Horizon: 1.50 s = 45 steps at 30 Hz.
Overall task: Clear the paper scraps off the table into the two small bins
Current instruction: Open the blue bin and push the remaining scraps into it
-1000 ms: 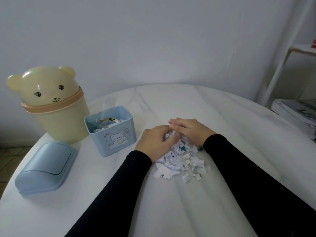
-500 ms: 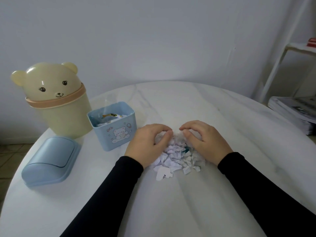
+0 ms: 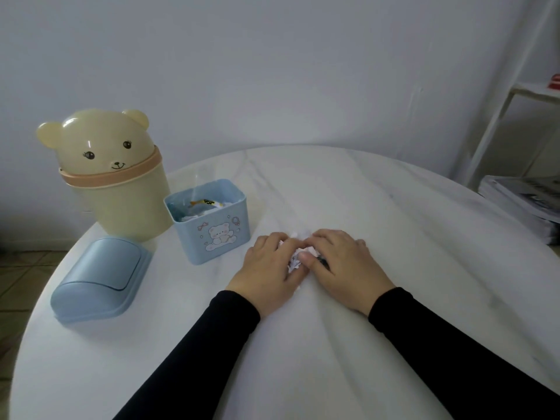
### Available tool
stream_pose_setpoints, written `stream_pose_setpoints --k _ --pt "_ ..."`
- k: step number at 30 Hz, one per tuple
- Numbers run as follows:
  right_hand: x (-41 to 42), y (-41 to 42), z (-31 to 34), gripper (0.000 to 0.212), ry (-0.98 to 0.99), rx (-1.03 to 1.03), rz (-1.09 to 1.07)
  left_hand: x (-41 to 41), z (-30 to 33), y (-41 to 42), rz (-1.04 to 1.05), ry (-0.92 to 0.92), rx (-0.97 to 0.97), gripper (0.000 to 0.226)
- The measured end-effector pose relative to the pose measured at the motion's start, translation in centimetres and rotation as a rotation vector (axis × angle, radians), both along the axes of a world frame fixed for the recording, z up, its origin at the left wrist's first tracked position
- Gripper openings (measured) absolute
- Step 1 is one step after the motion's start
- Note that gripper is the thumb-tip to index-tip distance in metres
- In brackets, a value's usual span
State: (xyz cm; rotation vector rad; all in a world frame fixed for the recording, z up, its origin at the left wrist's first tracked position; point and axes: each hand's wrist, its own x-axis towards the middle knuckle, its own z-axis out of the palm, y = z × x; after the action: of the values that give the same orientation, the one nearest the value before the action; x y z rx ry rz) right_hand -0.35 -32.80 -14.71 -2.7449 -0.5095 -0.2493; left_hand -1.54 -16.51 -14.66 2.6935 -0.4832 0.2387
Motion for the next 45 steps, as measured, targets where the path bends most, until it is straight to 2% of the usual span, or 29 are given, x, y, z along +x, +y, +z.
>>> stream_pose_setpoints --k 2,4,6,8,10,14,18,21,25,29,32,36,39,45 --pt "0.2 0.4 -0.2 0.076 -0.064 0.018 -0.003 0.2 -0.1 0.0 0.017 -0.018 -0.025 0.039" --pt "0.4 0.8 -0.2 0.069 -0.077 0.034 0.005 0.3 -0.2 -0.2 0.035 -0.003 -0.072 0.039" --pt "0.6 1.3 -0.1 0.050 -0.049 0.065 0.010 0.5 -0.3 -0.1 0.055 0.009 -0.121 0.042" --pt "0.7 2.0 0.2 0.039 -0.057 0.064 0.007 0.6 -0.3 0.3 0.066 -0.002 -0.157 0.029" --pt "1.0 2.6 0.4 0.040 -0.082 0.086 -0.025 0.4 0.0 0.5 0.078 -0.010 -0.228 0.017" --pt "1.4 2.7 0.8 0.050 -0.093 0.354 -0.069 -0.2 0.8 1.0 0.141 -0.037 -0.389 0.016" --pt "1.3 2.2 1.6 0.050 -0.105 0.675 -0.136 -0.9 1.6 1.2 0.197 -0.140 -0.487 0.013" --pt "1.4 2.9 3.0 0.050 -0.172 0.805 -0.168 -1.5 3.1 1.5 0.193 -0.228 -0.517 0.013" --pt "1.8 5.8 6.5 0.050 -0.214 0.930 -0.109 -1.4 6.2 2.8 0.175 -0.332 -0.497 0.013" --pt "3.6 10.3 10.1 0.049 -0.088 1.163 -0.045 0.2 8.8 5.3 0.223 -0.356 -0.436 0.022" --pt "4.8 13.4 11.6 0.047 0.053 1.388 -0.026 1.9 9.5 7.6 0.283 -0.259 -0.405 0.026" --pt "6.2 16.4 11.9 0.046 0.048 1.422 -0.019 3.4 9.5 9.4 0.280 -0.202 -0.288 0.014" --pt "7.2 17.1 11.8 0.048 0.038 1.427 -0.040 4.2 9.4 9.8 0.262 -0.151 -0.220 0.016" --pt "7.7 17.1 10.7 0.051 -0.006 1.296 -0.040 4.8 8.6 10.2 0.249 -0.120 -0.204 0.016"
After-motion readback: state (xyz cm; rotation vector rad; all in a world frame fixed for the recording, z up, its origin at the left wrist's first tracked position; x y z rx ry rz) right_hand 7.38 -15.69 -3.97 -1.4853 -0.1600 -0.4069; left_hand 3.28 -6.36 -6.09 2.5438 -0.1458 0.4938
